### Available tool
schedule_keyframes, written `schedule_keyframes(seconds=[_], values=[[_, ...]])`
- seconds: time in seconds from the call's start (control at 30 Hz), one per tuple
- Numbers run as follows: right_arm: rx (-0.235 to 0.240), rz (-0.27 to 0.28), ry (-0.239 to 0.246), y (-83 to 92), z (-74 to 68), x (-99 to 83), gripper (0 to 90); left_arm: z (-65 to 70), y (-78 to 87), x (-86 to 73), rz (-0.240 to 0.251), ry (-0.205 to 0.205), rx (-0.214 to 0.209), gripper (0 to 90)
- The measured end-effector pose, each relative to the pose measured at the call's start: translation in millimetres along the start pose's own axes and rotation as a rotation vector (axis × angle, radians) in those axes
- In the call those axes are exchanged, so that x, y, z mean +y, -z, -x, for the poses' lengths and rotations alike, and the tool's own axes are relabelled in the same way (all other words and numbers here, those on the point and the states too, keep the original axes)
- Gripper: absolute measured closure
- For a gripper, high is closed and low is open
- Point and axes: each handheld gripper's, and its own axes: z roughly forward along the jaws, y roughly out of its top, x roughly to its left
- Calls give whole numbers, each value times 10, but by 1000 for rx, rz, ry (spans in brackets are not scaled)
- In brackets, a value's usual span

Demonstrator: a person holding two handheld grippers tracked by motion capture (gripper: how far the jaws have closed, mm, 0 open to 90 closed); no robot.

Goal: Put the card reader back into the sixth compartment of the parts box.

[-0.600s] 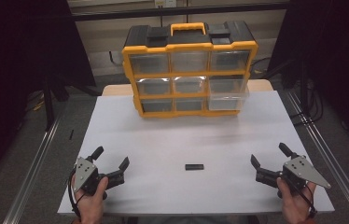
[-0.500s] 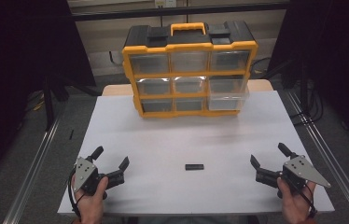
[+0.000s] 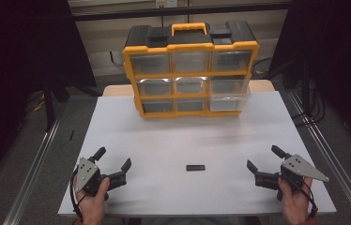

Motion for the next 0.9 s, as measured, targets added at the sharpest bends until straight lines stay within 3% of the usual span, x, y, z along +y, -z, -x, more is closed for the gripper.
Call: schedule_keyframes(seconds=[0.03, 0.17, 0.23, 0.5, 0.57, 0.73, 0.9], values=[[36, -11, -1, -14, -9, 3, 1, -2, 10, 0, -4, -6, 4, 17], [81, -20, -3, -36, -36, 3, 2, -3, 22, 0, 2, -14, 7, 17], [109, -24, 20, -50, -71, 15, 0, -1, 17, -1, 4, -13, 4, 17], [149, -40, 43, -84, -155, 35, 0, 22, 15, -1, 2, -19, -15, 17], [162, -35, 24, -97, -177, 50, 0, 21, 12, 0, 2, -20, -15, 17], [186, -27, 30, -152, -253, 86, 0, 23, 9, 1, 0, -22, -11, 17], [205, -30, 45, -204, -294, 134, 0, 34, 7, -5, 4, -4, -19, 17]])
